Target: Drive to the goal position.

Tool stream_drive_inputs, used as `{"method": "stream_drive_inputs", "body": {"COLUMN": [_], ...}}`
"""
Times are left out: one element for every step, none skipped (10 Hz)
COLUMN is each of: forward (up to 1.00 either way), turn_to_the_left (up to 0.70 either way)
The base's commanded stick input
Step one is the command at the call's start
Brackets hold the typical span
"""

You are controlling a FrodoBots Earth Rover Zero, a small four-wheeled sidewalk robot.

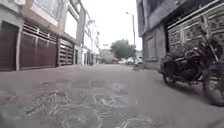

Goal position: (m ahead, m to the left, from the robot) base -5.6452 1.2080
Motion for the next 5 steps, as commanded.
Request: {"method": "stream_drive_inputs", "body": {"forward": [0.85, 0.85, 0.85, 0.85, 0.85], "turn_to_the_left": [0.00, 0.00, 0.32, 0.34, 0.34]}}
